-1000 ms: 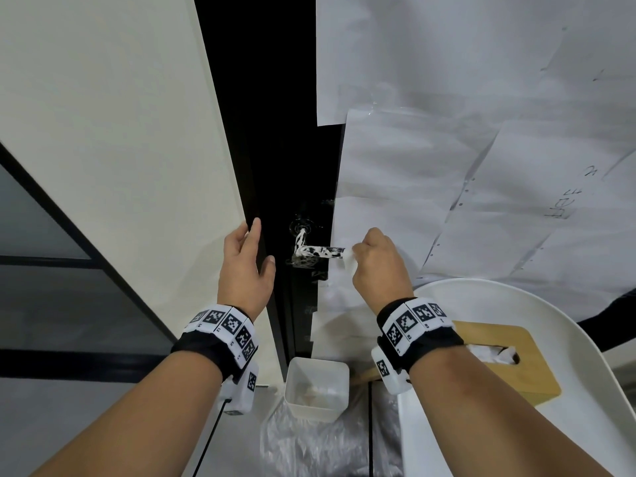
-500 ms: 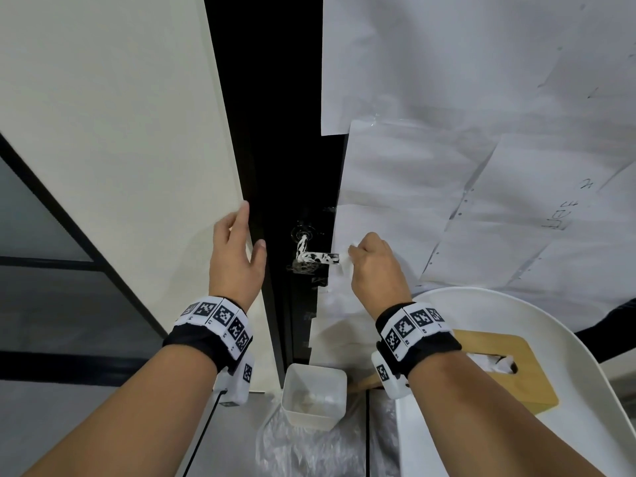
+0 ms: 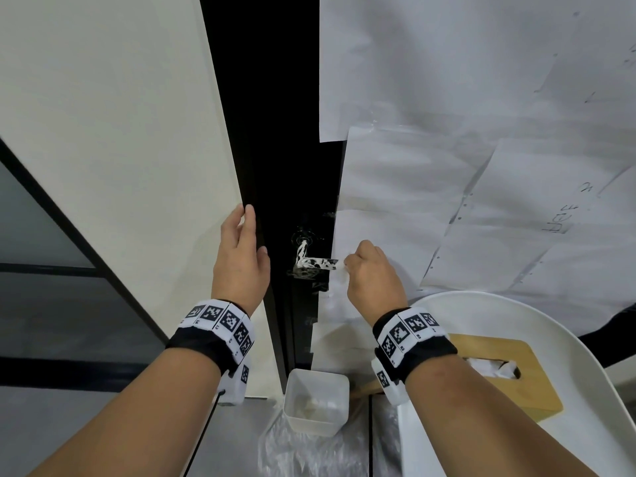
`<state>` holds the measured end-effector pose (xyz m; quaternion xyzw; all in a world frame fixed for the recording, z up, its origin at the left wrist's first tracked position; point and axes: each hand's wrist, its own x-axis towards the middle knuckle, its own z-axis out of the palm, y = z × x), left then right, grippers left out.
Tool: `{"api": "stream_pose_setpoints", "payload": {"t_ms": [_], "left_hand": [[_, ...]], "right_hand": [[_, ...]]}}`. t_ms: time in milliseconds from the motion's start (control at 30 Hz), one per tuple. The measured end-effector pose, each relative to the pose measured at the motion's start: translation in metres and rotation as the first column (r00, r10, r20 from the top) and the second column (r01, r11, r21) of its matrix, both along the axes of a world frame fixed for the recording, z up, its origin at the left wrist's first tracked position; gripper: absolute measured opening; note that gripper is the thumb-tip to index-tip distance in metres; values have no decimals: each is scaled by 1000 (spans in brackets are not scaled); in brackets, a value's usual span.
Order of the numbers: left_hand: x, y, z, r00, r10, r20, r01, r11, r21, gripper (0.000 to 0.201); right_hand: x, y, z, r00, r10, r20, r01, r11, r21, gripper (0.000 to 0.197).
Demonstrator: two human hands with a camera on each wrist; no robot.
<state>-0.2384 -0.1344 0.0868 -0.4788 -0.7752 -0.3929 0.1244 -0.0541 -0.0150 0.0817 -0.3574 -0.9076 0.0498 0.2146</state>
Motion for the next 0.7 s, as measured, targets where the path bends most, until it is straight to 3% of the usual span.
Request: {"api": "stream_pose_setpoints", "payload": {"t_ms": [267, 500, 700], "left_hand": [[2, 3, -2, 999, -2, 49, 1, 1000, 18, 73], [0, 1, -2, 998, -23, 59, 22, 1000, 23, 75], [-1, -1, -2, 997, -34, 76, 32, 999, 18, 75]], "right_hand": [[-7, -2, 0, 999, 30, 30, -30, 1000, -1, 20], [-3, -1, 5, 995, -35, -98, 36, 999, 13, 23], [-4, -11, 0, 997, -34, 72, 29, 998, 64, 25]]}}
